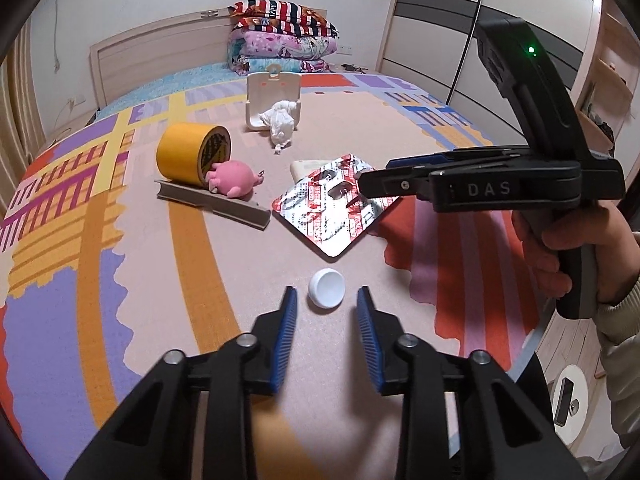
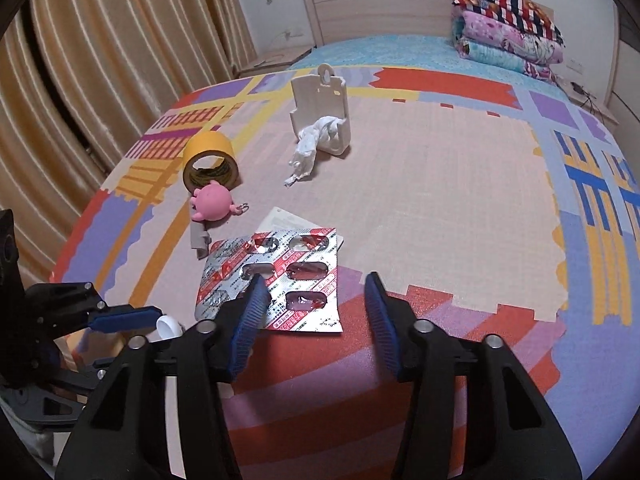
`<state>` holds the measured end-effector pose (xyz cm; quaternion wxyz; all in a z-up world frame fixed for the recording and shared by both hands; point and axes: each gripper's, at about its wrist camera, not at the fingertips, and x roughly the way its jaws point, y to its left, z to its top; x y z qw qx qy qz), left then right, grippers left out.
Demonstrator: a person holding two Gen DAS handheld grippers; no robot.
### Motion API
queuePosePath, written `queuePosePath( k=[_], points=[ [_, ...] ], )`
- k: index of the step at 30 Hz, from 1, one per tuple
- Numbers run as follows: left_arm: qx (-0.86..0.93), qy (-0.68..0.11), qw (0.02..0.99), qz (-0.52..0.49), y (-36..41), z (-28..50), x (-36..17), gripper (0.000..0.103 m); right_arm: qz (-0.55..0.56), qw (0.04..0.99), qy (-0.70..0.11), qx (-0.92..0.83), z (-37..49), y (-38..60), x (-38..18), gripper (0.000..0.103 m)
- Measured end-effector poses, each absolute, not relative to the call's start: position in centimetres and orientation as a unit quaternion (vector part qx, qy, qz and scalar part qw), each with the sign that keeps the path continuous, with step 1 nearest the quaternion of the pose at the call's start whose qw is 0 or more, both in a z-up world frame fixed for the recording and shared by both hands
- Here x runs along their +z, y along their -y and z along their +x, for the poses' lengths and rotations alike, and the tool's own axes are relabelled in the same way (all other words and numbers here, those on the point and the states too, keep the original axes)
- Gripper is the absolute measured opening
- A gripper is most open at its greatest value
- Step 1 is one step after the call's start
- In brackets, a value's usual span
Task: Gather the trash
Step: 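Grasp the white bottle cap with the left gripper, then grasp the red pill blister pack with the right gripper and lift it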
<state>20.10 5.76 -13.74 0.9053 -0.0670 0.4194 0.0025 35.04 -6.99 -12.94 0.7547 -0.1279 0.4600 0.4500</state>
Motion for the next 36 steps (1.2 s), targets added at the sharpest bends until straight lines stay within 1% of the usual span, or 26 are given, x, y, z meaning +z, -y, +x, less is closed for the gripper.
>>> queuePosePath(
  k=[1,3,4,5,6,7,8,9,21,22,24,25,26,29,31,34,36],
  points=[
    [0.004,-0.418,0.906,-0.067,-5.8,20.2,-13.8,0.022,-0.125,0.754,-0.46,0.451,35.1,7.0,-13.0,0.039],
    [0.006,-0.417,0.907,-0.068,-5.9,20.3,-13.8,0.017,-0.13,0.756,-0.457,0.45,35.0,7.0,-13.0,0.031],
    [0.006,-0.415,0.907,-0.07,-5.9,20.3,-13.9,0.017,-0.132,0.754,-0.456,0.454,34.9,7.0,-13.1,0.026],
    [0.006,-0.415,0.907,-0.07,-5.9,20.3,-13.9,0.016,-0.128,0.75,-0.459,0.458,34.9,7.0,-13.1,0.025],
    [0.007,-0.414,0.908,-0.07,-5.9,20.3,-13.8,0.016,-0.126,0.75,-0.461,0.458,35.0,7.2,-13.1,0.022],
    [0.009,-0.411,0.909,-0.068,-5.9,20.1,-13.8,0.012,-0.123,0.75,-0.461,0.458,35.0,7.3,-13.0,0.015],
    [0.009,-0.41,0.909,-0.067,-5.9,20.1,-13.7,0.008,-0.121,0.749,-0.462,0.46,35.0,7.5,-13.0,0.01],
    [0.012,-0.411,0.909,-0.066,-5.9,20.0,-13.7,0.008,-0.12,0.748,-0.463,0.46,35.0,7.7,-13.0,0.009],
    [0.015,-0.41,0.91,-0.065,-6.2,18.4,-13.5,0.008,-0.122,0.748,-0.465,0.458,31.5,10.0,-12.7,0.009],
    [0.015,-0.409,0.91,-0.065,-6.2,18.3,-13.5,0.008,-0.13,0.749,-0.457,0.461,30.9,10.1,-12.5,0.011],
    [0.015,-0.407,0.911,-0.065,-6.3,18.0,-13.3,0.008,-0.144,0.755,-0.438,0.466,30.4,10.1,-11.9,0.032],
    [0.015,-0.406,0.911,-0.066,-6.4,17.9,-13.2,0.008,-0.151,0.761,-0.424,0.467,30.4,10.1,-11.5,0.049],
    [0.015,-0.404,0.912,-0.066,-6.4,17.8,-13.0,0.008,-0.153,0.762,-0.417,0.471,30.5,10.1,-11.3,0.053],
    [0.012,-0.403,0.913,-0.068,-6.5,17.4,-12.9,0.008,-0.184,0.747,-0.399,0.499,30.9,9.0,-11.0,0.056],
    [0.01,-0.405,0.912,-0.064,-6.4,17.3,-12.9,0.008,-0.234,0.742,-0.374,0.504,30.8,7.8,-11.3,0.056],
    [0.002,-0.407,0.911,-0.061,-6.2,17.2,-12.8,0.008,-0.266,0.731,-0.358,0.517,31.4,6.8,-11.7,0.056],
    [-0.001,-0.406,0.912,-0.06,-6.1,17.2,-12.7,0.008,-0.281,0.72,-0.347,0.532,31.6,6.5,-11.7,0.059]
  ],
)
